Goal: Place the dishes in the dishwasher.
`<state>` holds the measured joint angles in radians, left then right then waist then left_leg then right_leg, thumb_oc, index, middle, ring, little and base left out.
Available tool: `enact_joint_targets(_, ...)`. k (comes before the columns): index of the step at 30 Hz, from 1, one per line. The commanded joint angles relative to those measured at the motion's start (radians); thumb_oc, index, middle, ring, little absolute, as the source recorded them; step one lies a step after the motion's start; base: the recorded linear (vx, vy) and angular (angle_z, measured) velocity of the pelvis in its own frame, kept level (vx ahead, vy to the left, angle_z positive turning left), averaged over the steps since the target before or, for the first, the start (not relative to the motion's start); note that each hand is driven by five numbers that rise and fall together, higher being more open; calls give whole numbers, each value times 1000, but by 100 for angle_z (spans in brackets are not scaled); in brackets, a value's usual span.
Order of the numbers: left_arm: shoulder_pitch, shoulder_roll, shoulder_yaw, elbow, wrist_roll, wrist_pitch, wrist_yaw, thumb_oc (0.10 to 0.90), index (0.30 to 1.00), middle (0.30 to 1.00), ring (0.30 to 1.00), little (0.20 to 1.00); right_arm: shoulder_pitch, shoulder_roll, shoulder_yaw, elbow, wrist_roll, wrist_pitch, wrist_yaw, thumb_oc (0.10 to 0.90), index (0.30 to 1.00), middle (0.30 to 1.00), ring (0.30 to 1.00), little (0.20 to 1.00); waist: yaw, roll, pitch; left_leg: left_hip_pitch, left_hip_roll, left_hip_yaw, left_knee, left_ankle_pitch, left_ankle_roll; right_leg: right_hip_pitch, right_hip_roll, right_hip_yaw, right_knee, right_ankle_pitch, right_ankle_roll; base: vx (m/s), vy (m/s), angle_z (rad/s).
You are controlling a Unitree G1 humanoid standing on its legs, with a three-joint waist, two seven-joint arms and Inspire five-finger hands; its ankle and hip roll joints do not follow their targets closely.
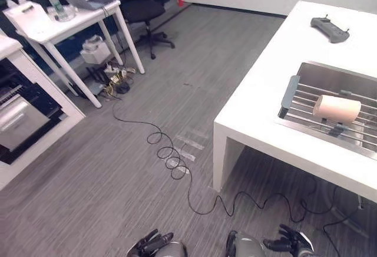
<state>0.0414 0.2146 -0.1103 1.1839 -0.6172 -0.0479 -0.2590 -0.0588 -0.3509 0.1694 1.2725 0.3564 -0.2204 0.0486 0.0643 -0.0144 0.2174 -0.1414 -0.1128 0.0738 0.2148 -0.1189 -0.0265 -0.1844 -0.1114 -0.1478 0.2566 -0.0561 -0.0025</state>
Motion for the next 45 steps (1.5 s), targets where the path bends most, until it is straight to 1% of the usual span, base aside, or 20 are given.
enact_joint_targets(1, 27, -14, 12, 4, 38, 32, -9, 800, 900, 900, 900, 900, -29, -24, -21, -95, -45, -25, -42, 800, 900, 900, 900, 900, -3, 59, 52, 19, 101, 22, 85, -21, 48, 130, 17, -126, 63, 10, 113, 47, 53, -130)
enact_joint_targets(4, 12, 5, 15, 14, -34, 30, 21, 800, 900, 900, 900, 900, -24, -17, -21, -93, -121, -45, -48, 800, 900, 900, 900, 900, -11, 64, 63, 45, 145, 53, 85, -54, 67, 42, -59, -169, 208, 53, 144, -36, -100, -160)
enact_joint_targets(6, -2, 21, 25, 18, -73, 16, -8, 800, 900, 900, 900, 900, -16, -6, -23, -72, -98, -67, -55, 800, 900, 900, 900, 900, -4, 57, 75, 71, 181, 70, 85, -65, 55, 56, -139, -192, 186, 89, 153, -48, -370, -80)
enact_joint_targets(9, -12, 32, 13, 15, -85, 13, -47, 800, 900, 900, 900, 900, -6, 1, -51, -55, -48, -91, -52, 800, 900, 900, 900, 900, -13, 41, 72, 82, 192, 46, 85, -68, 35, 105, -178, -124, 43, 100, 166, -10, -342, -36)
enact_joint_targets(12, -8, 36, 16, 23, -90, 41, -36, 800, 900, 900, 900, 900, 2, 13, -64, -62, -90, -129, -51, 800, 900, 900, 900, 900, -14, 1, 56, 94, 169, 7, 85, -93, 18, 54, -265, -23, 43, 106, 203, 90, -466, -8)
enact_joint_targets(13, 0, 35, 29, 37, -94, 46, -29, 800, 900, 900, 900, 900, -1, 23, -61, -70, -100, -131, -56, 800, 900, 900, 900, 900, -12, -18, 51, 111, 176, 4, 85, -111, 6, 26, -306, -17, 43, 153, 228, 136, -495, -18)
enact_joint_targets(15, 11, 34, 43, 45, -98, 39, -28, 800, 900, 900, 900, 900, -4, 31, -56, -72, -83, -116, -52, 800, 900, 900, 900, 900, -9, -26, 48, 129, 205, 12, 85, -120, -8, 13, -319, -32, 43, 172, 245, 127, -417, -25)
enact_joint_targets(17, 19, 28, 55, 48, -97, 25, -20, 800, 900, 900, 900, 900, -4, 32, -56, -72, -61, -97, -35, 800, 900, 900, 900, 900, -7, -27, 44, 141, 243, 35, 85, -108, -24, 29, -306, -67, 43, 144, 247, 119, -405, -29)
enact_joint_targets(18, 19, 14, 60, 40, -137, 3, 40, 800, 900, 900, 900, 900, -2, 24, -54, -70, -61, -73, -8, 800, 900, 900, 900, 900, -10, -34, 31, 147, 294, 65, 85, -79, -45, 60, -274, -106, 43, 74, 237, 104, -356, -25)
enact_joint_targets(20, 16, 9, 58, 26, -165, 8, 70, 800, 900, 900, 900, 900, 1, 22, -44, -67, -91, -90, -19, 800, 900, 900, 900, 900, -25, -34, 28, 158, 315, 64, 85, -67, -54, 67, -240, -97, 43, 47, 216, 135, -344, -41)
enact_joint_targets(21, 11, 6, 54, 13, -147, 4, 87, 800, 900, 900, 900, 900, 8, 14, -21, -82, -110, -93, -27, 800, 900, 900, 900, 900, -33, -40, 36, 166, 340, 71, 85, -19, -67, 101, -199, -83, 43, 4, 181, 139, -346, -50)
enact_joint_targets(22, 8, 4, 51, 6, -125, 1, 94, 800, 900, 900, 900, 900, 11, 12, -13, -87, -106, -88, -31, 800, 900, 900, 900, 900, -31, -51, 38, 160, 353, 84, 85, 60, -79, 108, -195, -86, 43, -3, 166, 122, -374, -32)
enact_joint_targets(25, -5, -6, 27, -8, -69, -20, 111, 800, 900, 900, 900, 900, 26, 0, -9, -91, -85, -63, -43, 800, 900, 900, 900, 900, -26, -54, 60, 84, 351, 73, 185, 114, -80, 131, -167, -90, 43, -27, 129, 83, -172, -6)
enact_joint_targets(26, -2, -26, 13, -11, -112, -26, 113, 800, 900, 900, 900, 900, 29, -10, -19, -67, -96, -39, -52, 800, 900, 900, 900, 900, -6, -31, 73, 65, 238, 33, 103, 64, -49, 145, -147, -75, 43, -42, 127, 198, 57, 5)
enact_joint_targets(27, 1, -31, 19, -9, -110, -23, 116, 800, 900, 900, 900, 900, 26, -10, -27, -50, -118, -36, -48, 800, 900, 900, 900, 900, 0, -15, 67, 41, 215, 24, 85, 55, -45, 142, -136, -76, 43, -45, 131, 210, 108, 8)
enact_joint_targets(31, -13, -24, 35, 21, -69, 15, 100, 800, 900, 900, 900, 900, 14, -5, -36, 2, -136, -43, -59, 800, 900, 900, 900, 900, 5, 34, 50, -25, 254, 15, 85, 76, -60, 162, -117, -111, 43, -70, 126, 146, 190, -7)
enact_joint_targets(32, -15, -25, 47, 46, -67, 8, 107, 800, 900, 900, 900, 900, 3, -3, -40, 16, -91, -32, -60, 800, 900, 900, 900, 900, 6, 45, 34, -26, 237, -5, 85, 43, -54, 157, -119, -119, 43, -76, 131, 161, 263, -17)
enact_joint_targets(33, -14, -23, 54, 52, -76, 5, 114, 800, 900, 900, 900, 900, 9, 1, -56, 19, -80, -31, -53, 800, 900, 900, 900, 900, -3, 50, 23, -21, 250, 17, 85, 33, -58, 156, -125, -134, 43, -78, 135, 133, 197, -28)
enact_joint_targets(39, -13, -7, 118, 69, -138, -20, 82, 800, 900, 900, 900, 900, 43, 27, -82, 43, -123, -49, -55, 800, 900, 900, 900, 900, -11, 49, -10, -9, 249, 26, 85, -5, -59, 148, -151, -143, 43, -77, 149, 78, 47, -10)
enact_joint_targets(45, 3, -5, 146, 72, -109, -104, 145, 800, 900, 900, 900, 900, 52, 31, -87, 53, -125, -50, -19, 800, 900, 900, 900, 900, 4, 43, -24, 1, 236, 33, 85, -28, -53, 134, -174, -149, 43, -73, 163, 49, 6, 6)
